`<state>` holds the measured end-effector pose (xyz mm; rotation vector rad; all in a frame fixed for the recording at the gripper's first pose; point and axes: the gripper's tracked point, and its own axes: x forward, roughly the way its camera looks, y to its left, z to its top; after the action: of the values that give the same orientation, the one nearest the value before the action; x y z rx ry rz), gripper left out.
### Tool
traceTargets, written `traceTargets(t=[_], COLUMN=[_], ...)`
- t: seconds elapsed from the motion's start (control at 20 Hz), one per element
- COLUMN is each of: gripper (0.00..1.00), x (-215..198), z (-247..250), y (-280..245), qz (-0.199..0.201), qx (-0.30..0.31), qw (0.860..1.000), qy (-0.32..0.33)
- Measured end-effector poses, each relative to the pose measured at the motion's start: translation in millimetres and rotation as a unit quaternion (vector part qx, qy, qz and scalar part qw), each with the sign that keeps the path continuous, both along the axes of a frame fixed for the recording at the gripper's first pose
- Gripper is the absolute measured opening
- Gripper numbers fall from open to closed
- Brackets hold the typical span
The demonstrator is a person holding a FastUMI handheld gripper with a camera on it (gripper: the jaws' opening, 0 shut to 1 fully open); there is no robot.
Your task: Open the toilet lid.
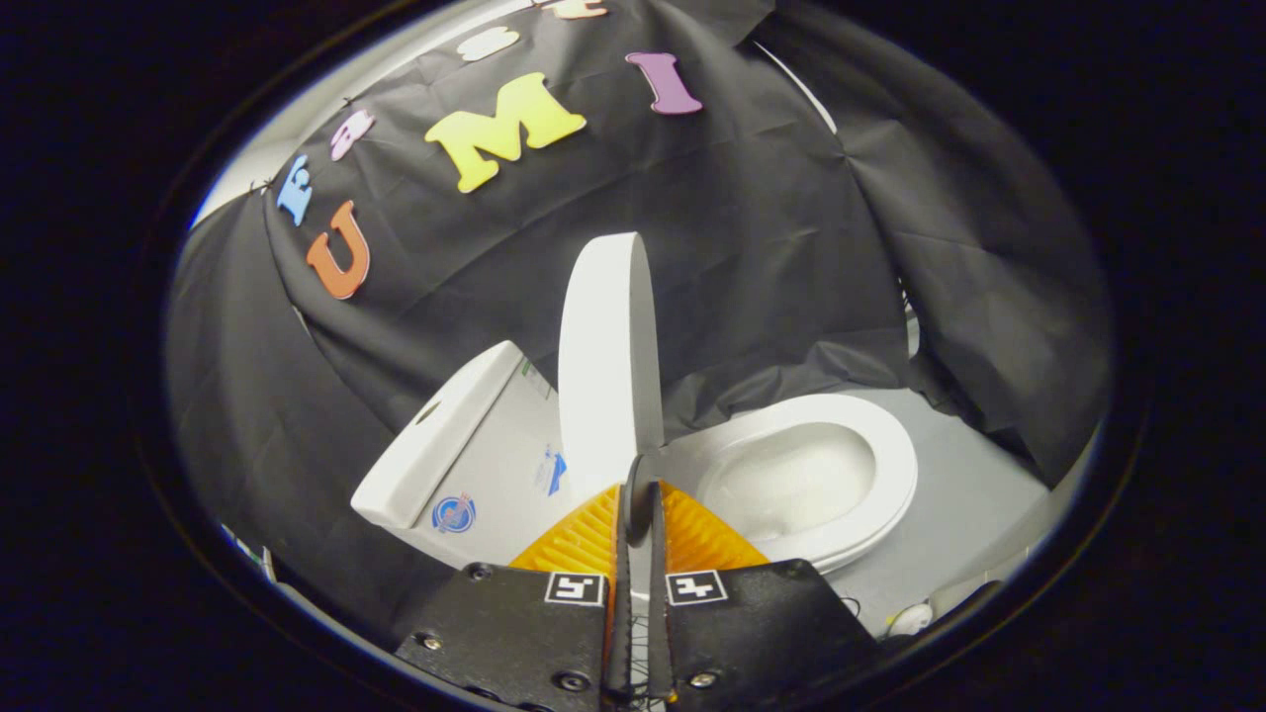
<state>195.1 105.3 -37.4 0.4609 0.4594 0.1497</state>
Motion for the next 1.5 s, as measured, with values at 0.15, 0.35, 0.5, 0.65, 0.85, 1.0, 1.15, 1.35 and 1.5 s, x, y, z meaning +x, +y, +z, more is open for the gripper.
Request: traceTargets(t=[0.15,0.35,0.5,0.65,0.85,1.0,1.15,1.35,1.5], gripper=[0.1,0.1,0.1,0.1,0.1,0.1,0.1,0.1,0.1], x=[-0.1,0.2,0.7,3.4,1.6,2.9,2.4,2.0,1.5], z=[5.6,10.8,14.1,16.3,18.1,18.8,21.5,20.5,20.3], y=[14.5,31.1,44.4,56.4,71.7,81.6,91.9,103.6,111.1], qz=[0.002,0.003,0.009,0.009,0.011,0.015,0.02,0.026,0.032], qx=[-0.013,-0.038,-0.045,-0.051,-0.066,-0.08,-0.086,-0.092,-0.093], qw=[1.0,0.999,0.999,0.999,0.998,0.997,0.996,0.995,0.995], qy=[-0.002,-0.006,-0.005,-0.003,-0.004,-0.002,-0.002,-0.003,-0.002])
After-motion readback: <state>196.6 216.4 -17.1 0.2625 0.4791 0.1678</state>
